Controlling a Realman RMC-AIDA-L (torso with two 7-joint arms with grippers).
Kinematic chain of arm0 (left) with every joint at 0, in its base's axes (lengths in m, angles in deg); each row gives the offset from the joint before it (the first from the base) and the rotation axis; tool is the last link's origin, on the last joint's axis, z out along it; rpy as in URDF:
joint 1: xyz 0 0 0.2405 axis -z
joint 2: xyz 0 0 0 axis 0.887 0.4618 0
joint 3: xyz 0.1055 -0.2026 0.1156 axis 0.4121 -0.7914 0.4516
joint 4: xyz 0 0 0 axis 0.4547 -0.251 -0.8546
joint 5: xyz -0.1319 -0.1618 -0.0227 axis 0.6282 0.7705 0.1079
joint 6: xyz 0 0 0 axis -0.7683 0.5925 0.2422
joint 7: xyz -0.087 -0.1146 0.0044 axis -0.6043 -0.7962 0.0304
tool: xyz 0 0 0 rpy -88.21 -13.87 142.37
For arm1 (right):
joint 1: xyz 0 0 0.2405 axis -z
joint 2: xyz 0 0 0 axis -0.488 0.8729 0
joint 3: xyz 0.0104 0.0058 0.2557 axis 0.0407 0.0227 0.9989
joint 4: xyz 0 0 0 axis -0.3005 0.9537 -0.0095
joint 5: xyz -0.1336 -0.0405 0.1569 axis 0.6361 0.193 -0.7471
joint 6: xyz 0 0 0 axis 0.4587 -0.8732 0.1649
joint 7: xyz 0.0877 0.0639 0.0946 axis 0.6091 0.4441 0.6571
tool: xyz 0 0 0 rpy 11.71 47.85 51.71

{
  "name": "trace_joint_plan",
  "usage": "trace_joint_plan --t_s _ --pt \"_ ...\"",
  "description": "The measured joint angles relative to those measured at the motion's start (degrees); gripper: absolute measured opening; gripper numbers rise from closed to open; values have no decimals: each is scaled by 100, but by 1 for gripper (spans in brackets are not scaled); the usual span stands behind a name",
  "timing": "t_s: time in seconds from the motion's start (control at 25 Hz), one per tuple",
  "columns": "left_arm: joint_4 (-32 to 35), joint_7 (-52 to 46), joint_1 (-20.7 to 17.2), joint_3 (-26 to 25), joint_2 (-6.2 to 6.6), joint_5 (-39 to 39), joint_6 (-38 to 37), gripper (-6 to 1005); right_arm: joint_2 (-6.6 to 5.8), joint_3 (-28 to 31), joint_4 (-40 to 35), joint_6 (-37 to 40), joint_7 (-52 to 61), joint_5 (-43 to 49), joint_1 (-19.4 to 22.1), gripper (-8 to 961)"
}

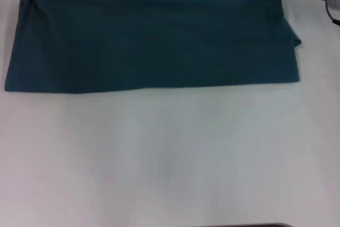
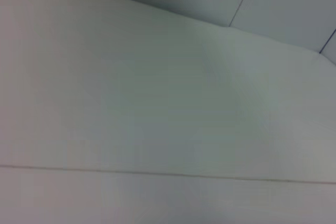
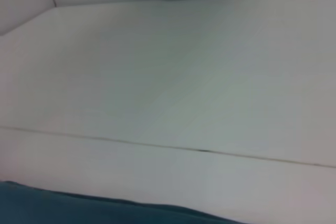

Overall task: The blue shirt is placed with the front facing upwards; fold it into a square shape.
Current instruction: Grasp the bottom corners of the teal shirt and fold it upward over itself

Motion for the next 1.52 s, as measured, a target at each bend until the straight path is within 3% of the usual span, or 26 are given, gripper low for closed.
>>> trace_joint_plan --t_s 0.4,0.88,1.24,1.52 --pt "2 47 34 301 -75 480 501 4 -17 -28 0 -159 -61 -127 -76 47" --pt "90 116 89 400 -212 516 950 8 -16 -79 215 -462 -210 -143 -177 60" --pt "221 154 187 424 -247 517 1204 13 -21 -100 239 -552 -220 -142 -198 70" --pt "239 126 170 874 -350 516 1597 16 53 -279 211 -943 -348 -155 -199 78"
